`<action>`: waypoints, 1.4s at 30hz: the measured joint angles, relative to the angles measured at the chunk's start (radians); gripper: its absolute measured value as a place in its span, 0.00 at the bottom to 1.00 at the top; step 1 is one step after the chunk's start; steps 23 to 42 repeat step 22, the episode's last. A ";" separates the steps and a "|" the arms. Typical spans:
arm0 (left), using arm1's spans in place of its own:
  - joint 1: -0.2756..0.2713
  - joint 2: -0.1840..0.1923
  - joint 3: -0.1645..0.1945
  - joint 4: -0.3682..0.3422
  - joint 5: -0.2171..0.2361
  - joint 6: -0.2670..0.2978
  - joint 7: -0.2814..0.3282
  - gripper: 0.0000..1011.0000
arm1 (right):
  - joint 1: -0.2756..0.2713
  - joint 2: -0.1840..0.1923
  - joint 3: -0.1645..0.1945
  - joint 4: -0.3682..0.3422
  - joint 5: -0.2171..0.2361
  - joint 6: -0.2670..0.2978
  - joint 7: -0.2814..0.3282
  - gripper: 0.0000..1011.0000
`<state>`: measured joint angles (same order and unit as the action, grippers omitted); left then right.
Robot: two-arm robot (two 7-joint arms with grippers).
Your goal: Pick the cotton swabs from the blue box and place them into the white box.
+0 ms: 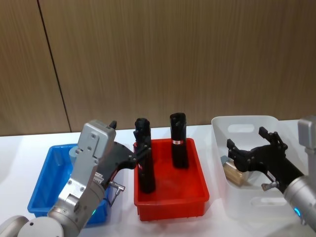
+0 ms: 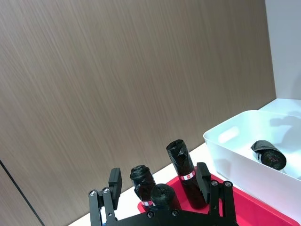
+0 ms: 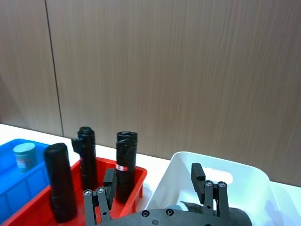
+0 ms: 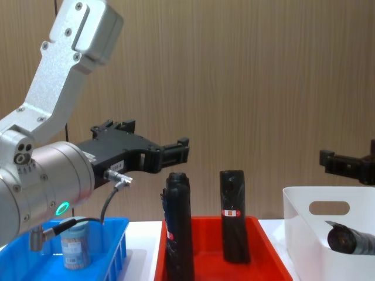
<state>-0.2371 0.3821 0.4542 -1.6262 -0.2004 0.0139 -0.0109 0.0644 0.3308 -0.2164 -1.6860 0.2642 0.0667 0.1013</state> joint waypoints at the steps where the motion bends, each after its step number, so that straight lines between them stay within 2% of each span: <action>1: 0.000 0.000 0.000 0.000 0.000 0.000 0.000 0.99 | -0.006 0.001 -0.001 -0.006 0.002 -0.002 -0.003 0.99; 7: 0.000 0.000 0.000 0.000 0.000 0.000 0.000 0.99 | -0.056 0.005 -0.007 -0.058 0.017 -0.024 -0.025 0.99; 12: 0.000 0.000 0.000 0.000 0.000 0.000 0.000 0.99 | -0.076 0.007 -0.010 -0.078 0.023 -0.032 -0.034 0.99; 42: 0.000 0.000 0.000 0.000 0.000 0.000 0.000 0.99 | -0.079 0.007 -0.010 -0.081 0.023 -0.033 -0.035 0.99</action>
